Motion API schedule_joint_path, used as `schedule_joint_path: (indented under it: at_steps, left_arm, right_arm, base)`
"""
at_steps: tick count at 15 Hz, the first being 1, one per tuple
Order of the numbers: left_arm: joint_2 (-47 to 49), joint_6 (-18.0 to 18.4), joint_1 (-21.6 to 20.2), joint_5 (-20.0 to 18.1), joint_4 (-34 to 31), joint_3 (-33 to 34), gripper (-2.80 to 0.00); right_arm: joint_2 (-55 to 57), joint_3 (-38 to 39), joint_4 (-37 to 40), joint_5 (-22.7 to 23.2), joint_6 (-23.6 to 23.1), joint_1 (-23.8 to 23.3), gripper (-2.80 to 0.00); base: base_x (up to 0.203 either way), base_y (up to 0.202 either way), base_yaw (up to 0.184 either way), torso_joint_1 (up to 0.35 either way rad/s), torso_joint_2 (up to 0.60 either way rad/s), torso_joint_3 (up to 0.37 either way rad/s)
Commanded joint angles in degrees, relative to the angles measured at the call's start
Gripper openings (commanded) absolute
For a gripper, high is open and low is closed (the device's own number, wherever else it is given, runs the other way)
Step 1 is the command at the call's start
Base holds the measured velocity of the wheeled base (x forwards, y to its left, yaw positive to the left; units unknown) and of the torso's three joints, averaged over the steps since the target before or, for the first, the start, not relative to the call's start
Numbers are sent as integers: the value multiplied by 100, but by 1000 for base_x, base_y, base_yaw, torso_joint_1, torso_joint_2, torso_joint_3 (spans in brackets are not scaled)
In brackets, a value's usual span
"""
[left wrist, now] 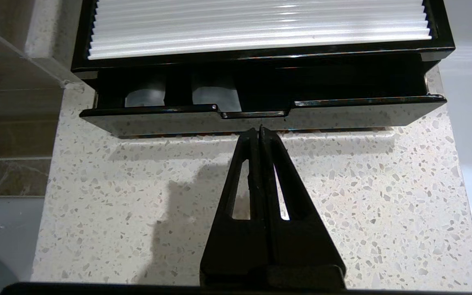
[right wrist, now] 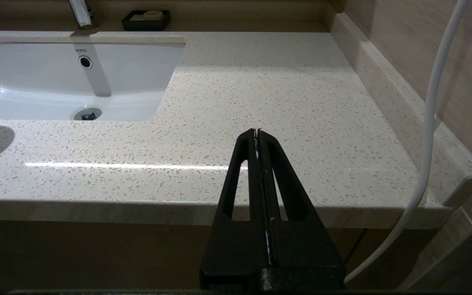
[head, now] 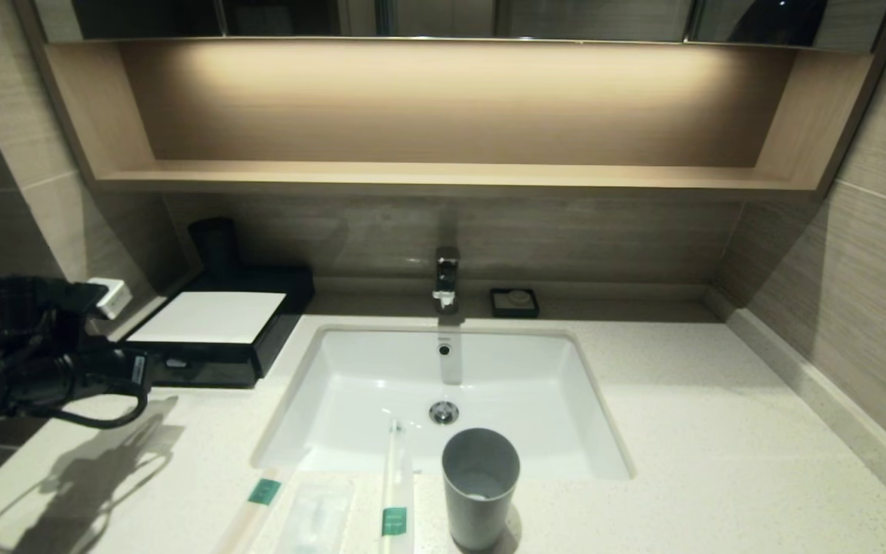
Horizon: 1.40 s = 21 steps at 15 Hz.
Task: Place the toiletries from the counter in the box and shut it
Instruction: Open the drawer
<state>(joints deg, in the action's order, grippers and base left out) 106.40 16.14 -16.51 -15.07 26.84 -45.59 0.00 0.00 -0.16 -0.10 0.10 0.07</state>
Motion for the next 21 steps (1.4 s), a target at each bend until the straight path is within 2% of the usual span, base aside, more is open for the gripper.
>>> schedule_joint_path:
  at_steps: [1,21]
  left_arm:
    - [127,-2,86,4,31,7,-280]
    - [733,-32,139,74,699,-90,-280]
  right_arm:
    - [0,9,-2,1,-1,1,-280]
    - [-9,9,-2,1,-1,1,-280]
  base:
    - [0,0,0,0,0,0]
    - [0,0,0,0,0,0]
